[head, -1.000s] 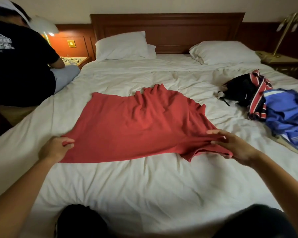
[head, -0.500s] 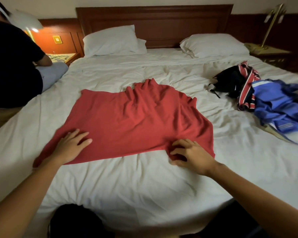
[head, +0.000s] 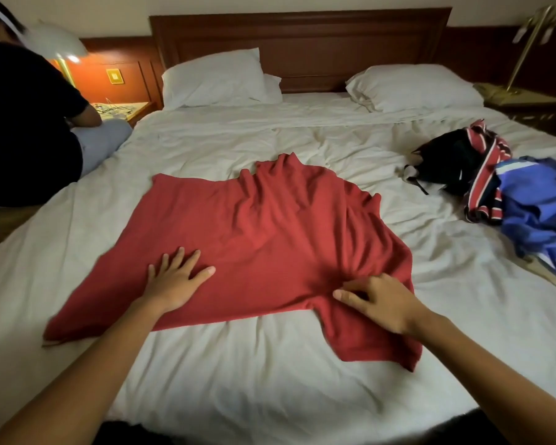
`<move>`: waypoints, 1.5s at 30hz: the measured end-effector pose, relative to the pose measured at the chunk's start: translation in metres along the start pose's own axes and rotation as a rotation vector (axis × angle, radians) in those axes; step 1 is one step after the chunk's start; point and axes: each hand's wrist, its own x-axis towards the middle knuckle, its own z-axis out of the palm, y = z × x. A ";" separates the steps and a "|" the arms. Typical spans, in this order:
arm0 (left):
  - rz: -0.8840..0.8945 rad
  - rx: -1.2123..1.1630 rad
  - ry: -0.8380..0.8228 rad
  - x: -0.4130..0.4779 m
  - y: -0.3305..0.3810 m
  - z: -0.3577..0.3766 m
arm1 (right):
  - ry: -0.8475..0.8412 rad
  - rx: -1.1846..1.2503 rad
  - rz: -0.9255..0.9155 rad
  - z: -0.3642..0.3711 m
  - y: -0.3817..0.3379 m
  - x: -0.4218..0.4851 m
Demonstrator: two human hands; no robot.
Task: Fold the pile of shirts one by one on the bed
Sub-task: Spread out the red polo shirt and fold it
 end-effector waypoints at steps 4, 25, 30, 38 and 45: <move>0.077 0.024 0.014 0.049 0.044 0.007 | 0.347 0.012 0.108 -0.031 0.033 0.078; 0.153 0.049 0.221 0.219 0.139 0.043 | 0.278 -0.162 0.692 -0.059 0.197 0.192; 0.125 0.062 0.201 0.217 0.139 0.042 | 0.276 -0.180 0.612 -0.066 0.182 0.210; 0.103 0.077 0.214 0.227 0.135 0.046 | 0.297 0.034 0.697 -0.069 0.157 0.176; 0.093 0.024 0.200 0.197 0.138 0.044 | 0.289 -0.002 0.501 -0.018 0.103 0.098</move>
